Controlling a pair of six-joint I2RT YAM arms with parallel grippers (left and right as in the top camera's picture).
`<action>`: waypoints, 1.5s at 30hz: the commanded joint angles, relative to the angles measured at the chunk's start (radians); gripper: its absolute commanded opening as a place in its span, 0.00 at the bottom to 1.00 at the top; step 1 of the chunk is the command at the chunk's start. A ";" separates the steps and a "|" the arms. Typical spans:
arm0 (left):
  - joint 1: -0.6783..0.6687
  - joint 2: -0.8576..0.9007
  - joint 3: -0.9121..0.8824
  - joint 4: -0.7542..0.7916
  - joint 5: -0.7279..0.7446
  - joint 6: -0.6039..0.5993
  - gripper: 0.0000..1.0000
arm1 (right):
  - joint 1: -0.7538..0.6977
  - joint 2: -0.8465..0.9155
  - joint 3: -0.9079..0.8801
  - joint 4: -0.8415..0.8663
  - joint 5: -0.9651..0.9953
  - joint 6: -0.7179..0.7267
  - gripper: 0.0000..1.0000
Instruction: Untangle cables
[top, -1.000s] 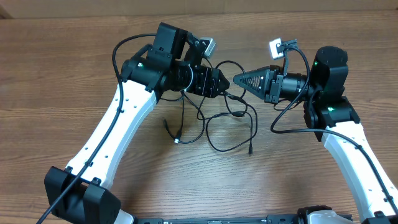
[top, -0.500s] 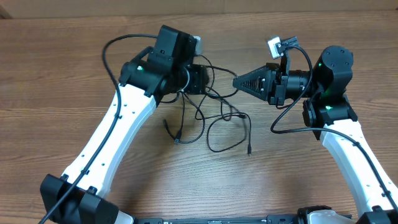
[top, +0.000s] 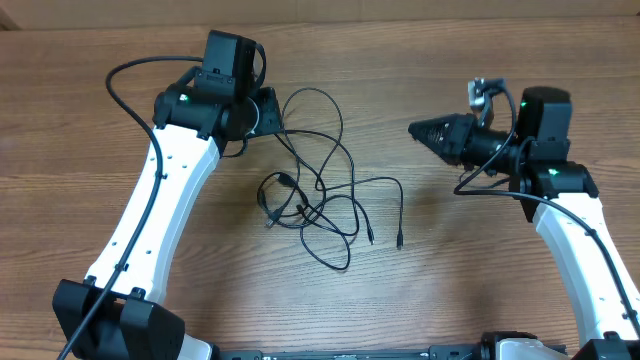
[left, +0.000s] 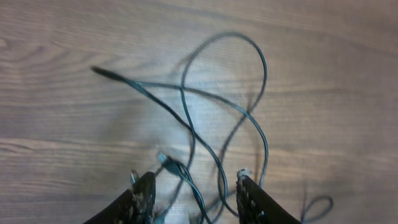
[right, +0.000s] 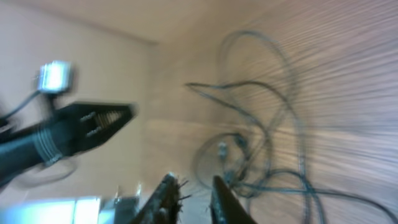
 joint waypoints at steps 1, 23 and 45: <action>-0.011 0.004 -0.004 -0.066 0.050 0.027 0.50 | 0.026 -0.011 0.007 -0.123 0.235 -0.182 0.24; -0.011 0.005 -0.528 0.160 0.056 -0.071 0.56 | 0.030 -0.011 0.007 -0.272 0.280 -0.229 0.32; -0.018 -0.002 -0.216 0.396 0.982 0.260 0.04 | 0.103 -0.011 0.007 -0.243 0.097 -0.408 0.49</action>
